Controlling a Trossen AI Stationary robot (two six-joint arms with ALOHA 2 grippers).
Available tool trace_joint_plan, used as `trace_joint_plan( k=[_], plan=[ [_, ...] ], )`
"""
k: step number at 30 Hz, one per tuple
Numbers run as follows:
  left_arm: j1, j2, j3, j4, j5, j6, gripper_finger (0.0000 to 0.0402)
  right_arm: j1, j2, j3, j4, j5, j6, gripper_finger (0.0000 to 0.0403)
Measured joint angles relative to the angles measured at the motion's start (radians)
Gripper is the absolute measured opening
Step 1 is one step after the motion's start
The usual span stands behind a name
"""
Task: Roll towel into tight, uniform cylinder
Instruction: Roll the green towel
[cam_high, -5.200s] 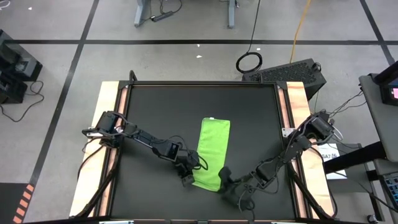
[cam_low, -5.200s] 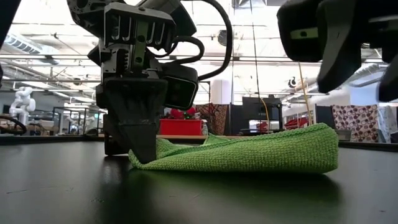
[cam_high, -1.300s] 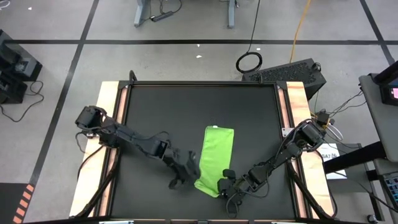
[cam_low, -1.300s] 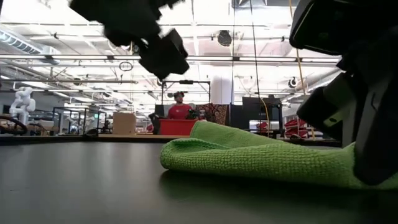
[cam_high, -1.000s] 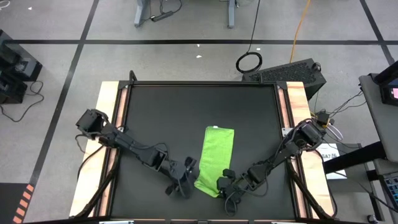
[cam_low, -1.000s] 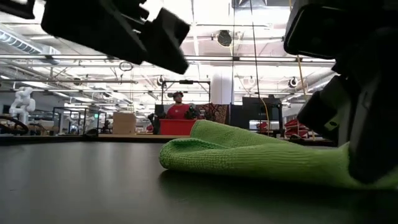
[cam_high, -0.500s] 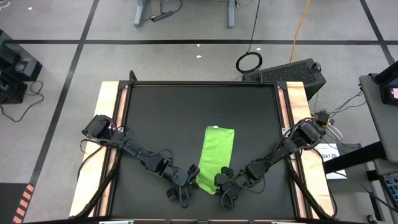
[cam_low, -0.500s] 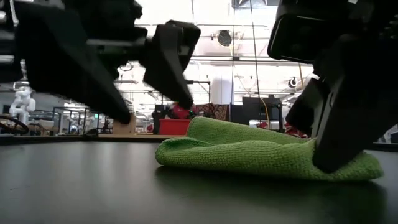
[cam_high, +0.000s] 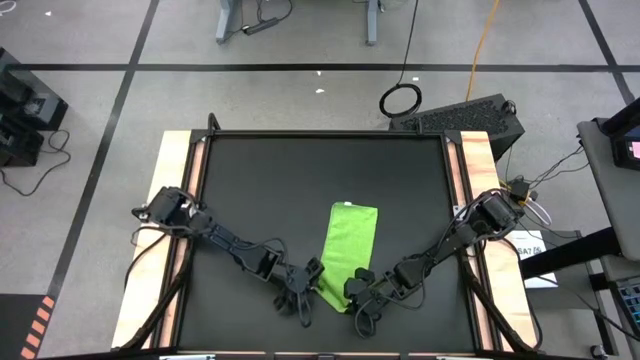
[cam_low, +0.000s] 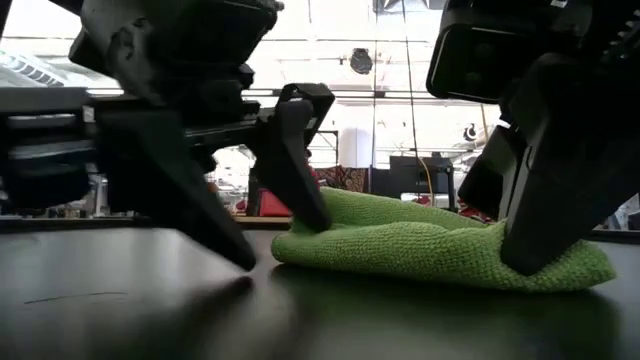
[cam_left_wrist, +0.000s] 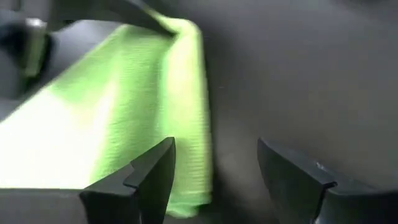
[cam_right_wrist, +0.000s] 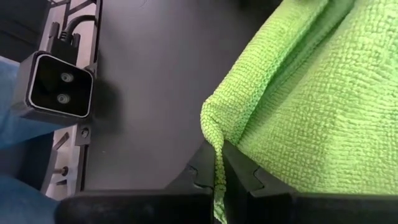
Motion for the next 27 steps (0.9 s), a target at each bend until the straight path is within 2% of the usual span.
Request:
trace_joint_plan(
  k=[7, 14, 22, 27],
  plan=[
    [0.007, 0.000, 0.000, -0.003, -0.043, 0.051, 0.0205, 0.000, 0.000, 0.000, 0.000, -0.001, 0.000, 0.0000],
    [0.045, 0.009, 0.001, -0.029, 0.021, 0.050, 0.0164, 0.000, 0.000, 0.000, 0.002, -0.001, 0.000, 0.0000],
    [0.093, 0.012, 0.001, -0.032, 0.087, 0.049, 0.0134, 0.000, 0.000, 0.000, 0.008, -0.001, 0.006, 0.0000],
    [0.119, 0.023, 0.001, -0.030, 0.167, 0.004, 0.0098, 0.000, 0.000, 0.000, 0.014, -0.020, 0.006, 0.0000]
  ],
)
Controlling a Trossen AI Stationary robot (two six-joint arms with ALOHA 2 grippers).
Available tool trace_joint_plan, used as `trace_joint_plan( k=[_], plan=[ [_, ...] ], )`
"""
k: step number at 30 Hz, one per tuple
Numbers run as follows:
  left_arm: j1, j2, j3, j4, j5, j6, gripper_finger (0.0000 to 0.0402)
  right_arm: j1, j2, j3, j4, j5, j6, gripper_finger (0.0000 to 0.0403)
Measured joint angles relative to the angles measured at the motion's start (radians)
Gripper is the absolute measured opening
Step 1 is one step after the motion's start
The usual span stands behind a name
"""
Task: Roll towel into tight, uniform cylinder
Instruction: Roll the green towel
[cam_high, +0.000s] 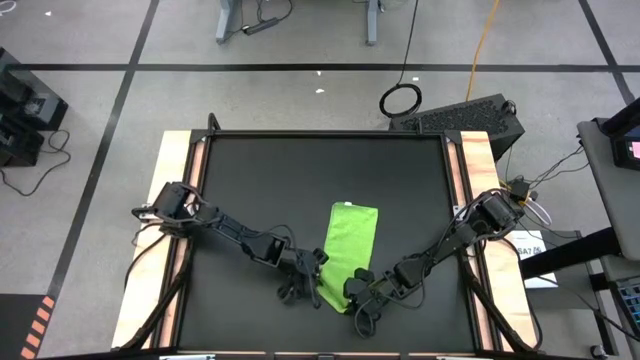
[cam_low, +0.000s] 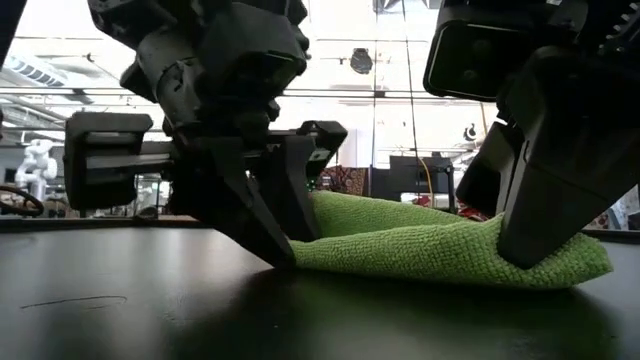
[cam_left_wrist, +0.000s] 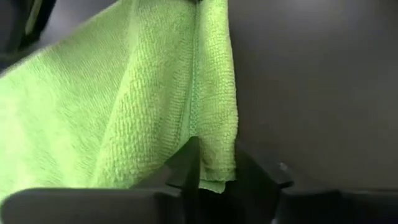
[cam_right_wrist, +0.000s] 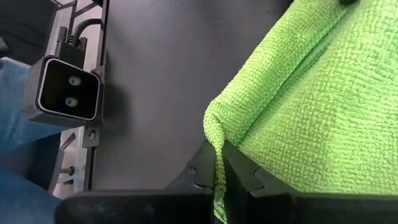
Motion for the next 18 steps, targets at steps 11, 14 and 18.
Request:
trace_joint_plan(
  k=[11, 14, 18],
  plan=[
    [-0.006, -0.003, 0.047, -0.112, 0.254, -0.331, 0.0010, 0.001, 0.000, 0.000, 0.002, -0.051, 0.002, 0.0000],
    [-0.010, -0.003, 0.070, -0.113, 0.313, -0.432, 0.0006, 0.007, -0.013, 0.000, 0.002, -0.062, 0.022, 0.0000],
    [-0.004, -0.003, 0.089, -0.112, 0.349, -0.577, 0.0004, 0.020, -0.038, 0.000, -0.011, -0.060, 0.054, 0.0000]
  ],
)
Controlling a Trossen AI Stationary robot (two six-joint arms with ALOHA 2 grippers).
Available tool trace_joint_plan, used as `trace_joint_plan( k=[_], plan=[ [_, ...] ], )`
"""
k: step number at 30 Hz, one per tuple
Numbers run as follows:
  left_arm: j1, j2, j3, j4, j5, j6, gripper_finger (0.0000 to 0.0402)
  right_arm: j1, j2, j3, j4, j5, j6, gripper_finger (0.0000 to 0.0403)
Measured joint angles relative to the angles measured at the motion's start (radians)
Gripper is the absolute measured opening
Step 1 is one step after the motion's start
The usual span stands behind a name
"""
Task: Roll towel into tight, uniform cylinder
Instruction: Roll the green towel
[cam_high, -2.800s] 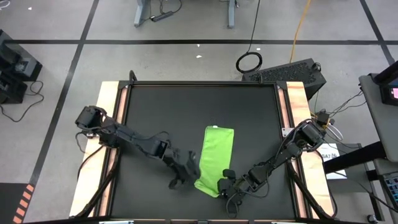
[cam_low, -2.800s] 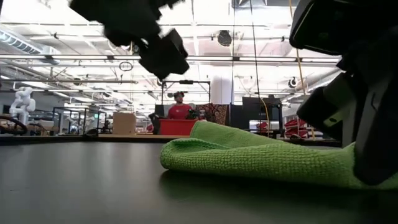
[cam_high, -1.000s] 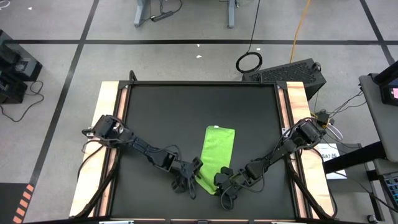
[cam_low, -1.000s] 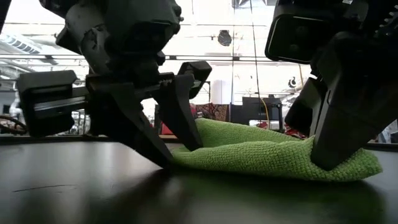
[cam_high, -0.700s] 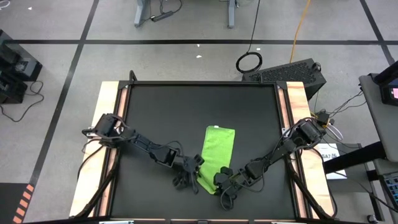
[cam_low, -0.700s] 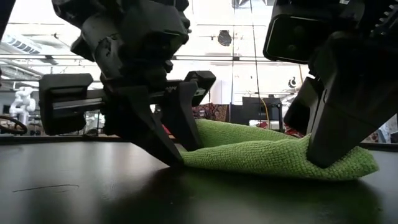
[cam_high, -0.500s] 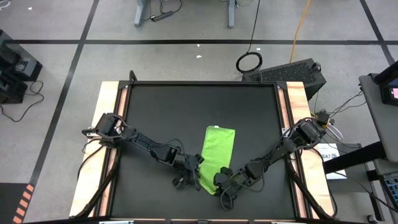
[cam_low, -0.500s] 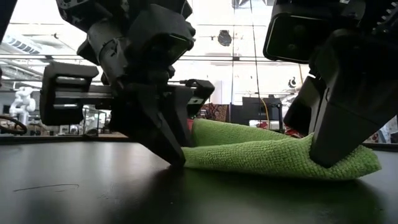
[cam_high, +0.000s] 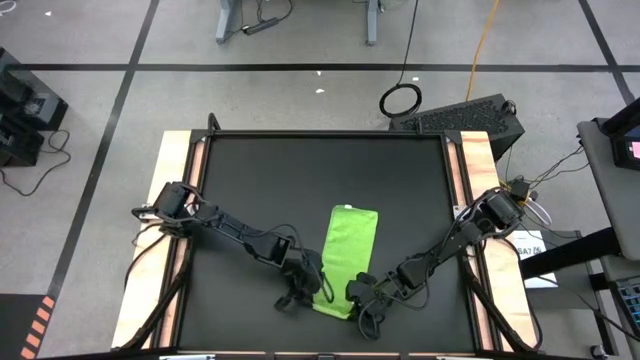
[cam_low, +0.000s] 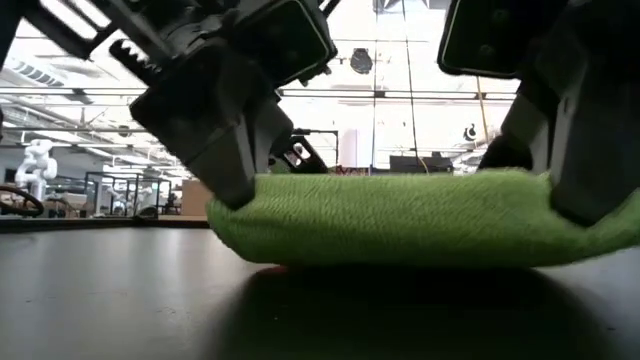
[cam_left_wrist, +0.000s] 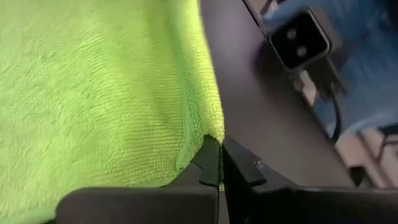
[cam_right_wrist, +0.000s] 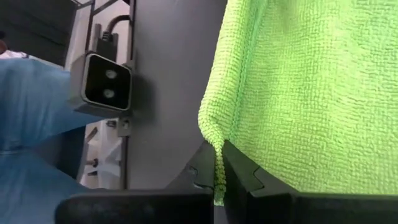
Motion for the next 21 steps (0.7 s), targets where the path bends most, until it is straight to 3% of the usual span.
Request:
trace_joint_plan(
  k=[14, 21],
  plan=[
    [0.067, 0.086, 0.013, 0.020, 0.140, -0.449, 0.0001, 0.012, -0.010, -0.026, 0.000, 0.014, 0.204, 0.0000],
    [0.069, 0.113, 0.018, 0.020, 0.149, -0.504, 0.0001, 0.020, -0.010, -0.046, 0.011, 0.020, 0.257, 0.0000]
  ],
)
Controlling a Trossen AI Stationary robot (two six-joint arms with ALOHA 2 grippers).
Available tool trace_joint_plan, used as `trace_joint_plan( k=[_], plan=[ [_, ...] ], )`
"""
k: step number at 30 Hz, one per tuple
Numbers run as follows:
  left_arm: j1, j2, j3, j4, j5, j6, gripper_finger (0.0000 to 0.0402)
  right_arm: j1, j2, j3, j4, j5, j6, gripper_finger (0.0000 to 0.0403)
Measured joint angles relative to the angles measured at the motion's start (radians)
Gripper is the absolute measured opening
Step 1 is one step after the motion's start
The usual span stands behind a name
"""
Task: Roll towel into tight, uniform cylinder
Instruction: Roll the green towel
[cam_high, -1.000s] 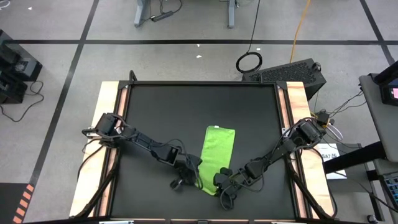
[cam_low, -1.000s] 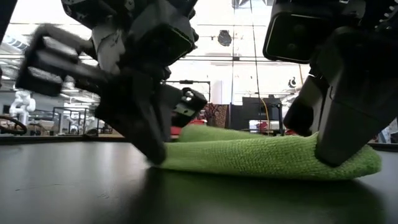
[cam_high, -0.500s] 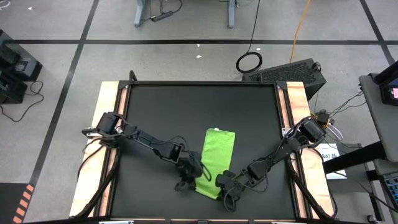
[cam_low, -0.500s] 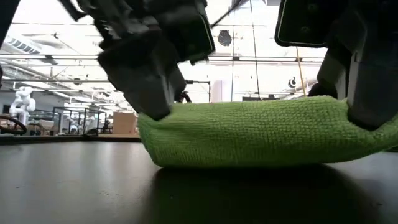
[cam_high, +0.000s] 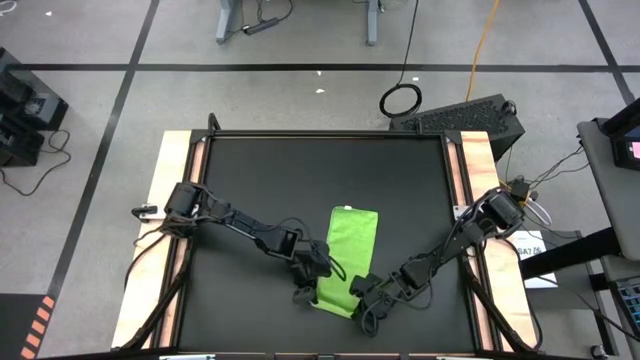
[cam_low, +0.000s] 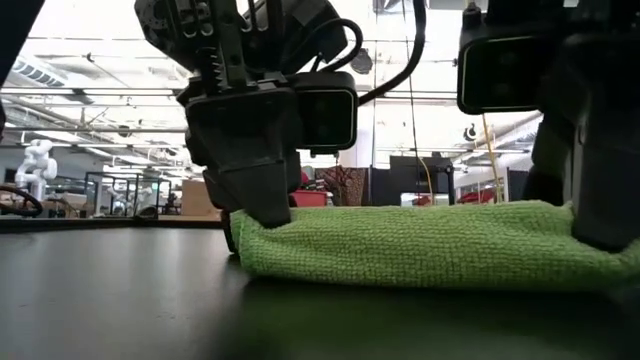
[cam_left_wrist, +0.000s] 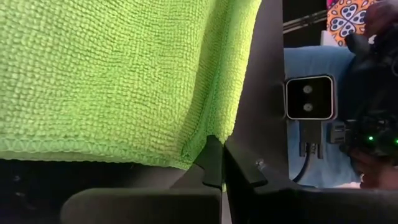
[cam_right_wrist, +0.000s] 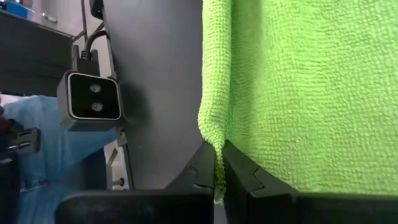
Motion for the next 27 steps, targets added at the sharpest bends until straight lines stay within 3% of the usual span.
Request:
trace_joint_plan(
  k=[7, 13, 18, 24, 27],
  plan=[
    [0.005, 0.003, 0.013, -0.017, 0.005, -0.026, 0.0000, 0.013, 0.000, -0.001, 0.046, 0.012, 0.001, 0.0012],
    [0.003, 0.003, 0.013, -0.052, -0.010, -0.079, 0.0000, 0.024, -0.017, -0.002, 0.025, -0.003, -0.051, 0.0079],
    [0.003, 0.002, 0.013, -0.079, -0.021, -0.089, 0.0003, 0.028, -0.101, -0.002, -0.074, 0.019, -0.165, 0.0136],
    [0.003, 0.002, 0.013, -0.075, -0.030, -0.115, 0.0006, 0.023, -0.225, 0.000, -0.367, 0.346, -0.260, 0.0154],
    [0.006, 0.002, 0.013, -0.075, -0.031, -0.133, 0.0006, -0.015, -0.232, -0.004, -0.464, 0.438, -0.293, 0.0145]
  ],
)
